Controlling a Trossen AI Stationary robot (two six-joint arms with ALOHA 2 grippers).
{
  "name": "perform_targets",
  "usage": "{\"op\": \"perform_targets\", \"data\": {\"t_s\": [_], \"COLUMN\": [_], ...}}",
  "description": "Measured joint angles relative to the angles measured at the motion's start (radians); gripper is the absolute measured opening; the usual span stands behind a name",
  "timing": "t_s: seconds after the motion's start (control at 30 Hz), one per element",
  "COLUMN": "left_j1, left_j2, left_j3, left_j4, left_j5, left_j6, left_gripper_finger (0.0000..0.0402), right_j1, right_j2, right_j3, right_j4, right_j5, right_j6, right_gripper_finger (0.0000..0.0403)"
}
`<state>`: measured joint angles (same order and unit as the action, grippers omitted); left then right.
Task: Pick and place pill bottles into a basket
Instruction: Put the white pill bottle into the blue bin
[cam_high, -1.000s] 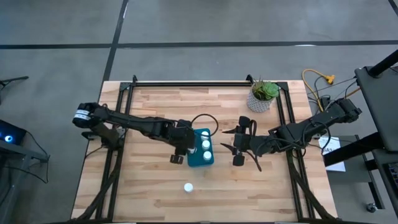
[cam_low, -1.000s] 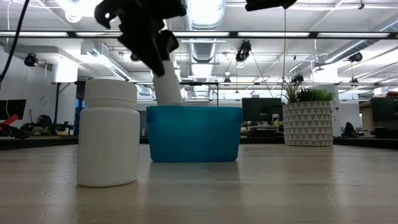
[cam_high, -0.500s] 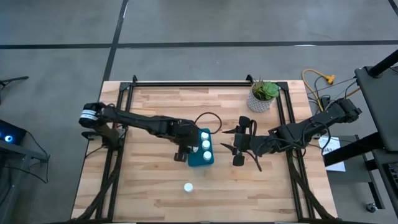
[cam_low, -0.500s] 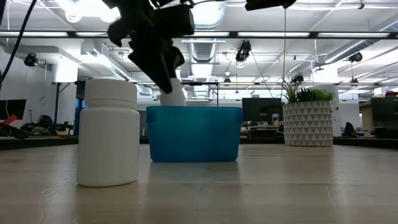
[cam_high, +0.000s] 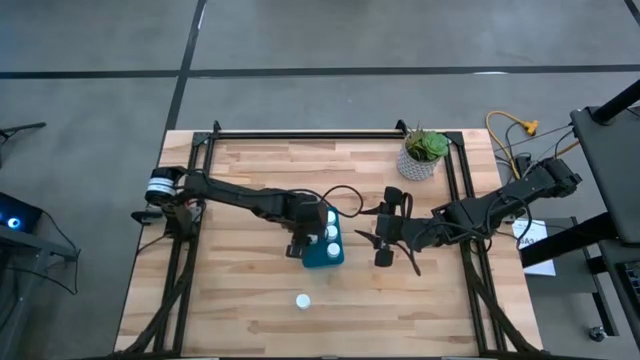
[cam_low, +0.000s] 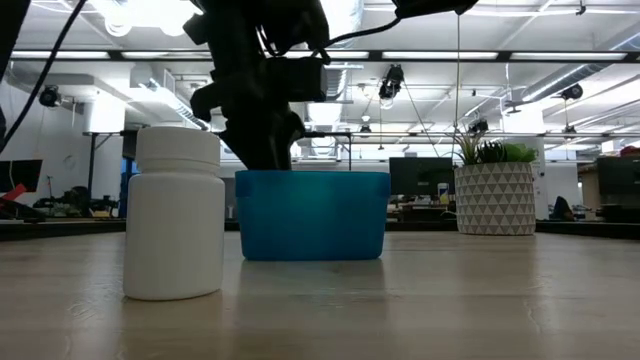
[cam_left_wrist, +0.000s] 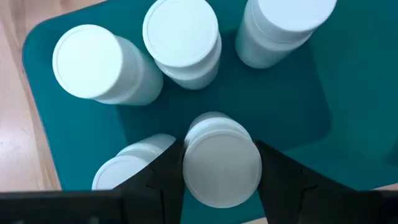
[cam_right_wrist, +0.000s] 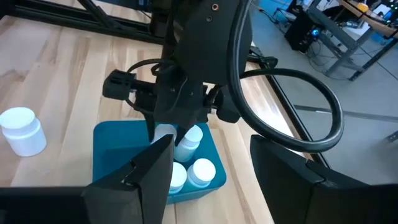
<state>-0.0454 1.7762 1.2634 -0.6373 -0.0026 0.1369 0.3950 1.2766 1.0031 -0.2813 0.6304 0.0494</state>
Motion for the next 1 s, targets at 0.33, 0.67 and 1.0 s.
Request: {"op": "perform_targets", "data": {"t_s": [0.33,0.67,1.0], "left_j1": [0.001,0.000,-0.010], "left_j2": [0.000,0.000,-0.044], "left_j3": [-0.002,-0.002,0.002], "left_j4": [0.001,0.001,0.000], "left_j5": [-0.039,-0.059,-0.057], "left_j6": [0.000,-0.003,-0.029], "left_gripper_finger": [0.0184,0.0246,0.0249], "right_j1": [0.000,0.000,0.000], "right_j2": [0.000,0.000,0.000], "right_j3": [0.000,0.000,0.000], "right_j4": [0.000,0.000,0.002], "right_j5": [0.000,0.000,0.000], "right_j6": [0.002,0.001,0.001], "right_gripper_finger": [0.0206,0.0206,0.0206]}}
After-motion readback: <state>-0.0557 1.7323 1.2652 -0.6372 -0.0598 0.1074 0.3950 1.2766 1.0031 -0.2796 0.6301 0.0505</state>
